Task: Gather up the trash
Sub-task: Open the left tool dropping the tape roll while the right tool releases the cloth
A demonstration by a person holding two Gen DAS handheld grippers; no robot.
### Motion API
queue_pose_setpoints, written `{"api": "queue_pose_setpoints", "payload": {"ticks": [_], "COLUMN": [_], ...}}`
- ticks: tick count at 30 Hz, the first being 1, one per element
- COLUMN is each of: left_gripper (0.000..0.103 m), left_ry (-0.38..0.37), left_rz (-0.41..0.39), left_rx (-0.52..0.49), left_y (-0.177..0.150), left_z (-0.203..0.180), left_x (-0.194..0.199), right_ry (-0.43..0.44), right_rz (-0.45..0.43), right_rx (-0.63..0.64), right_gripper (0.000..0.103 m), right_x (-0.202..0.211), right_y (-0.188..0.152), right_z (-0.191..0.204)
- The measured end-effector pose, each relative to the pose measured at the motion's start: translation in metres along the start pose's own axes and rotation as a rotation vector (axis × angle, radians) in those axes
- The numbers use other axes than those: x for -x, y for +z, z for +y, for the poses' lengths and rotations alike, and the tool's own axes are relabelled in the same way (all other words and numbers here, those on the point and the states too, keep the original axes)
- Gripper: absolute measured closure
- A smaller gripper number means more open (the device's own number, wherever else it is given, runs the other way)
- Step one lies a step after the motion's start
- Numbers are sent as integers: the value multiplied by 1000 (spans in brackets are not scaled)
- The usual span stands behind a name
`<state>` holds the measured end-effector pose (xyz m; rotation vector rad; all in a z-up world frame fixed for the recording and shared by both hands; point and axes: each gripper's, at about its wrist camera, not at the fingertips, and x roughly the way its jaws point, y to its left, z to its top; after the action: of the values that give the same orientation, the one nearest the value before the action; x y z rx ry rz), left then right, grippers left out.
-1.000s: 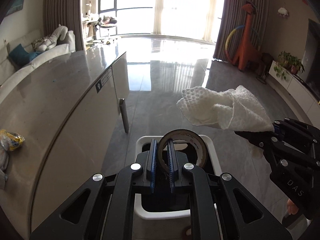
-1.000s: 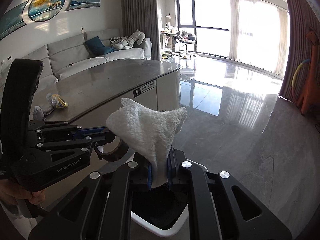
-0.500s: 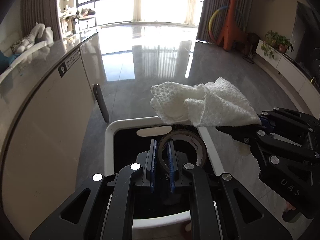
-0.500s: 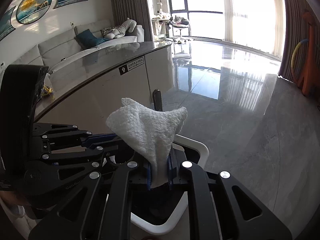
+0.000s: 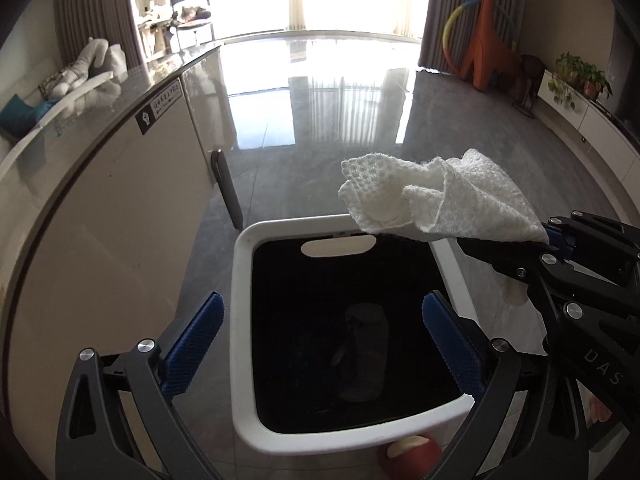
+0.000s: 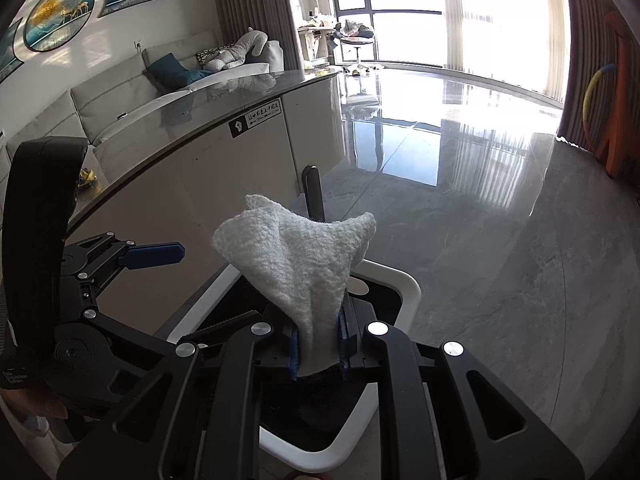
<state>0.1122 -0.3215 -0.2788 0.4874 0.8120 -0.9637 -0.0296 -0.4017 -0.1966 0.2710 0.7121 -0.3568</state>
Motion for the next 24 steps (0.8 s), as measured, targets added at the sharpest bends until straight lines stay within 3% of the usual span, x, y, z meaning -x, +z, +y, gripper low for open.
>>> {"api": "queue_pose_setpoints", "payload": {"ticks": [7,14,15,17,18,20,24], "left_gripper": [5,5,5,5,5,5,5], "left_ry": [93,138,143,140,145,151,169], "left_rz": [-38,-72,-72,-74,-77,-81,-88], "left_rx": [52,108,117,131,135,139,151], "left_y": [-8,-11,-12,-14,-15,-16,-19], "left_z": [27,51,53,59,61,65,72], "left_x": [20,41,42,45,47,51,57], "right_ry": [15,33,36,29,7,-60,-34], "right_rz": [8,49,58,92,118,147,203], "right_rx": [-9,8,12,34,46,83,56], "right_gripper": [87,85,82,40,3,5,5], "right_x": [-9,-26,-28,-35,-41,-48,-54], "right_y": [0,-10,-11,-14,-16,-22,-26], "right_z": [-1,8,10,15,19,23,20]}}
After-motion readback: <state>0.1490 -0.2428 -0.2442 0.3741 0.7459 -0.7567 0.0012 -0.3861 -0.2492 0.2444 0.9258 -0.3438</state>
